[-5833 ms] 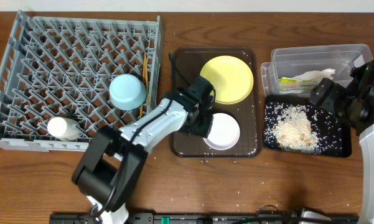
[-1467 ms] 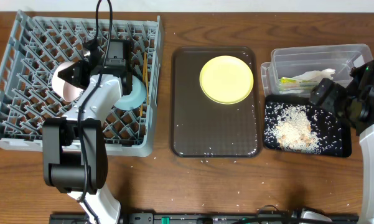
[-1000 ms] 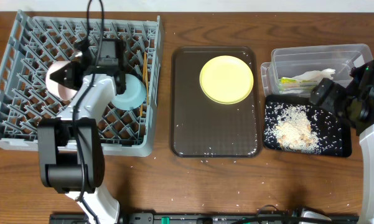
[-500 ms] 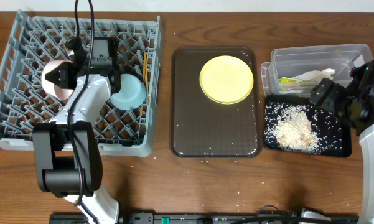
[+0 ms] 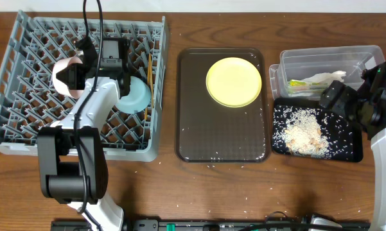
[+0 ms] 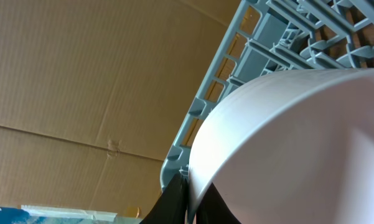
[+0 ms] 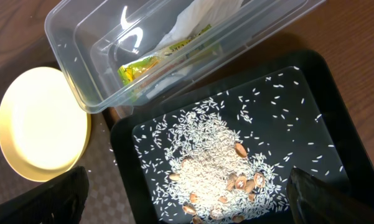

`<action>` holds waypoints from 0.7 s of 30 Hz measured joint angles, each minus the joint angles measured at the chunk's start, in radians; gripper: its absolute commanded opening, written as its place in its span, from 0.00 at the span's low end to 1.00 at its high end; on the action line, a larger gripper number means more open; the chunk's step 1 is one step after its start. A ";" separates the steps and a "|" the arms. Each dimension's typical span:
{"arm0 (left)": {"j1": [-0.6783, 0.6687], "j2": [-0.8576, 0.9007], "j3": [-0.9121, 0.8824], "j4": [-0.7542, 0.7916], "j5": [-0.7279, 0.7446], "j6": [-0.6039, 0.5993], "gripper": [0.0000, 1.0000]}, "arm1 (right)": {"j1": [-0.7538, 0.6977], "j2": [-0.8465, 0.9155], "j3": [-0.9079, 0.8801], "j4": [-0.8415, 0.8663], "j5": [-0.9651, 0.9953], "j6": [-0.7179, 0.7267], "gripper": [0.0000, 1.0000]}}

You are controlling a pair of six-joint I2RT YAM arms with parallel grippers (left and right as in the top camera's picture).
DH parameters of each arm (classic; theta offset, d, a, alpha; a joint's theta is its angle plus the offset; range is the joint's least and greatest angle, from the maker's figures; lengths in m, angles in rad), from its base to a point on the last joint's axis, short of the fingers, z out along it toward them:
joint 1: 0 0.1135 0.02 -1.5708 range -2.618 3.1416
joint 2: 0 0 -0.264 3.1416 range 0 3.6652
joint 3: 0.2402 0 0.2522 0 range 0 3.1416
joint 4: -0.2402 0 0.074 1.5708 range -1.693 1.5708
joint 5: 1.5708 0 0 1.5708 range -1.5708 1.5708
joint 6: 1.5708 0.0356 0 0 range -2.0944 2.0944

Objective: Sort waste into correct bins and load items into the dishwasher

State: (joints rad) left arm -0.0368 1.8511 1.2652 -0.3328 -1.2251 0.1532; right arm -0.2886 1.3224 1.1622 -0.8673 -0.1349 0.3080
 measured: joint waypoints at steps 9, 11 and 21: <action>-0.027 -0.001 0.000 -0.071 0.016 -0.002 0.17 | 0.000 0.000 0.000 0.000 0.000 0.000 0.99; -0.034 -0.001 0.000 -0.080 0.023 -0.006 0.27 | 0.000 0.000 0.000 0.000 0.000 0.000 0.99; -0.129 -0.002 0.000 -0.094 0.076 -0.019 0.46 | 0.000 0.000 0.000 0.000 0.000 0.000 0.99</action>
State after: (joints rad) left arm -0.1654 1.8496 1.2652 -0.4267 -1.1496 0.1341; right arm -0.2886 1.3224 1.1622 -0.8673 -0.1349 0.3080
